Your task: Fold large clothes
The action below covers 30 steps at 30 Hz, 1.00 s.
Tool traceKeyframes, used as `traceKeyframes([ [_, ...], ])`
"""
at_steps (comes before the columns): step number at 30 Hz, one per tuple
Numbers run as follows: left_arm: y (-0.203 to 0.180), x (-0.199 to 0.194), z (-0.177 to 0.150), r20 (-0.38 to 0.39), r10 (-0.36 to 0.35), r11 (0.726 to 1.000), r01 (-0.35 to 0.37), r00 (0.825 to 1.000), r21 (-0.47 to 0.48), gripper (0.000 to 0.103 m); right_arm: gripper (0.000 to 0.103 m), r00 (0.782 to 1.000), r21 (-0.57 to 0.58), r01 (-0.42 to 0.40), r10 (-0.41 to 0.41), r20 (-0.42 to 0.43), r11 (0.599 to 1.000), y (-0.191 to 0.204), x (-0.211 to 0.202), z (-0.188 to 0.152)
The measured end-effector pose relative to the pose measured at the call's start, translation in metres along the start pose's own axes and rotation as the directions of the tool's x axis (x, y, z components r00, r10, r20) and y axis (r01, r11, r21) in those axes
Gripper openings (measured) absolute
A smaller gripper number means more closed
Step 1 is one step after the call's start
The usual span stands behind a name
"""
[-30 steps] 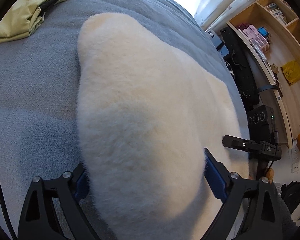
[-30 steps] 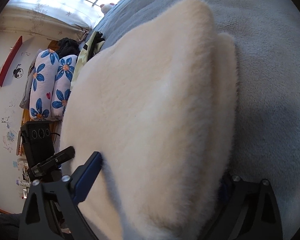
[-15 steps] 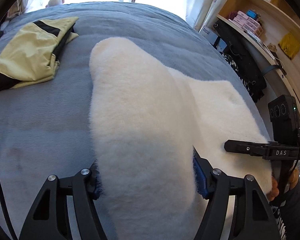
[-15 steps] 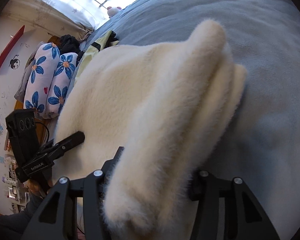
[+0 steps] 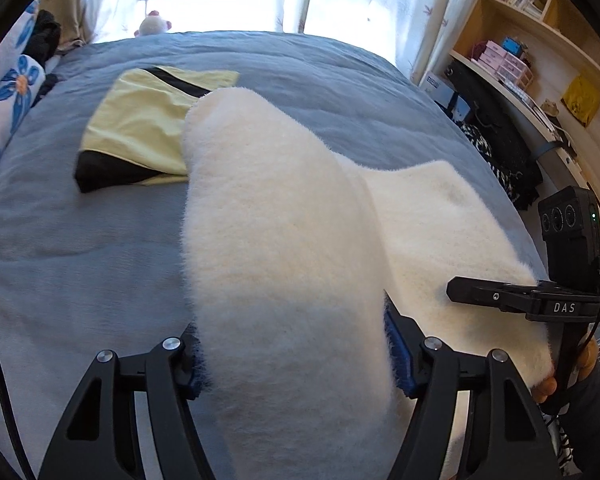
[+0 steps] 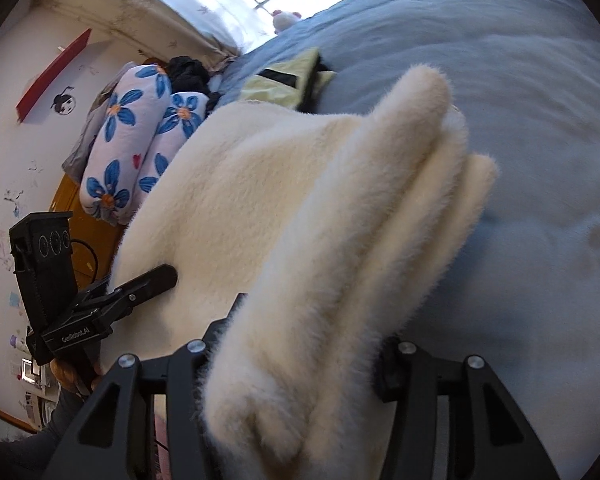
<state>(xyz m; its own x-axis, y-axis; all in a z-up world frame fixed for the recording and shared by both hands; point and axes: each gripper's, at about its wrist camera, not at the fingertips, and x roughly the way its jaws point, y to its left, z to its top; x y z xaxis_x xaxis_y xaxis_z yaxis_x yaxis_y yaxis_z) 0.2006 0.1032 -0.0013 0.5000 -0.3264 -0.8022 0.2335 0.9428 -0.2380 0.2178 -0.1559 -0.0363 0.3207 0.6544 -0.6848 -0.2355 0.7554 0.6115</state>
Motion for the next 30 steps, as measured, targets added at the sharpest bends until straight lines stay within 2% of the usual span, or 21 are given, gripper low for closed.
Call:
traceKeyframes([
  [6,0.058,-0.039,0.040,0.063,0.071,0.997,-0.070,0.995,-0.006,0.067,0.050,0.998,-0.051,-0.058,0.060,0.034,0.997,0.056,0.037,0.051],
  [13,0.139,-0.037,0.138,0.148,0.099,0.993,-0.106,0.984,0.046,0.067,0.050,0.990,-0.103,-0.072,0.083,0.114,0.992,0.099,0.100,0.157],
  [17,0.182,-0.004,0.202,0.178,0.093,0.992,-0.106,0.980,0.066,0.068,0.050,0.981,-0.079,-0.076,0.089,0.172,0.994,0.102,0.146,0.222],
  [21,0.222,0.042,0.246,0.182,0.086,0.993,-0.099,0.980,0.064,0.068,0.050,0.976,-0.058,-0.065,0.075,0.202,0.996,0.092,0.195,0.268],
  [25,0.258,0.109,0.265,0.118,0.069,0.994,-0.078,0.991,0.074,0.068,0.050,0.980,0.003,-0.037,0.036,0.198,0.999,0.059,0.249,0.281],
  [28,0.281,0.169,0.260,0.055,0.110,0.992,-0.113,0.992,0.054,0.070,0.050,0.984,0.032,0.042,-0.047,0.172,0.999,0.029,0.290,0.279],
  [30,0.295,0.185,0.250,0.099,0.100,0.995,-0.101,0.990,0.010,0.078,0.051,0.982,0.024,0.046,-0.049,0.183,0.999,0.016,0.298,0.277],
])
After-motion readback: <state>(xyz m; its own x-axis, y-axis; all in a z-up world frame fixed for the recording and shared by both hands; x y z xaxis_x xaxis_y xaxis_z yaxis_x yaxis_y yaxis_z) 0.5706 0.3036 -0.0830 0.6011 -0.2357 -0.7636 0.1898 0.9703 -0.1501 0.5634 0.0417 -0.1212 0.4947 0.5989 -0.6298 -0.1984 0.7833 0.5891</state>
